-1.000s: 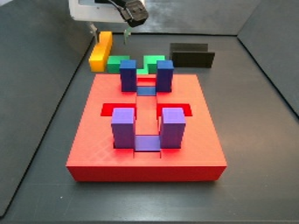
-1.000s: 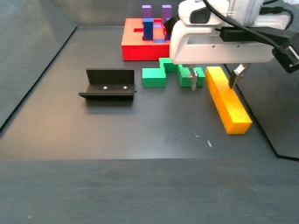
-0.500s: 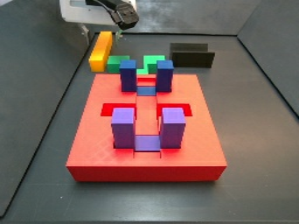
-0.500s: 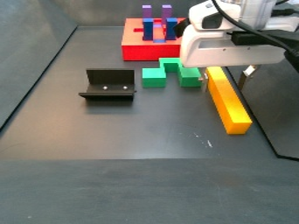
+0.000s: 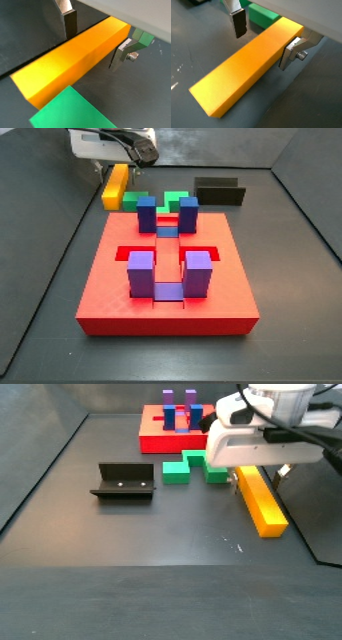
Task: Pick up the yellow object. Move up. Move to above the board. Insert the yellow object.
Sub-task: Pick up the yellow object.
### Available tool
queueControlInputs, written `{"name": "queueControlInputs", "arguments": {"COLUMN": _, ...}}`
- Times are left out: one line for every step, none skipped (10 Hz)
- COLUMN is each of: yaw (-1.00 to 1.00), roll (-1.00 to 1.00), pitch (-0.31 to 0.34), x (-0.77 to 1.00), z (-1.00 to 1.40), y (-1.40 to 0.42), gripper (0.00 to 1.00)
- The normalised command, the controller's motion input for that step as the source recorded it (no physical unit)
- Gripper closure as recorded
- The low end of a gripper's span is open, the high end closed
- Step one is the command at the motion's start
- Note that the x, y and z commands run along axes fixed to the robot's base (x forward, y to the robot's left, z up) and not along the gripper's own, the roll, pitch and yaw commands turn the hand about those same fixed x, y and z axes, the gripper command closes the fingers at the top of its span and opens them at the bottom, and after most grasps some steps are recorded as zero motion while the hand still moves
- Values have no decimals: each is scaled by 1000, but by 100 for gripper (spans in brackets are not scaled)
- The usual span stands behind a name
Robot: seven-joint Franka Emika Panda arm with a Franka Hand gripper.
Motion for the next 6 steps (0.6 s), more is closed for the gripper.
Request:
{"name": "queueControlInputs", "arguments": {"yaw": 31, "roll": 41, "pitch": 0, "x": 46, "z": -180, "y": 26, "gripper": 0}}
{"name": "queueControlInputs", "arguments": {"yaw": 3, "roll": 14, "pitch": 0, "x": 40, "z": -151, "y": 0, "gripper": 0}}
{"name": "queueControlInputs", "arguments": {"yaw": 0, "roll": 0, "pitch": 0, "x": 74, "z": -91, "y": 0, "gripper": 0}}
{"name": "queueControlInputs", "arguments": {"yaw": 0, "roll": 0, "pitch": 0, "x": 100, "z": -80, "y": 0, "gripper": 0}}
{"name": "queueControlInputs", "arguments": {"yaw": 0, "roll": -3, "pitch": -10, "x": 43, "z": -100, "y": 0, "gripper": 0}}
{"name": "queueControlInputs", "arguments": {"yaw": 0, "roll": -17, "pitch": -23, "x": 0, "z": -80, "y": 0, "gripper": 0}}
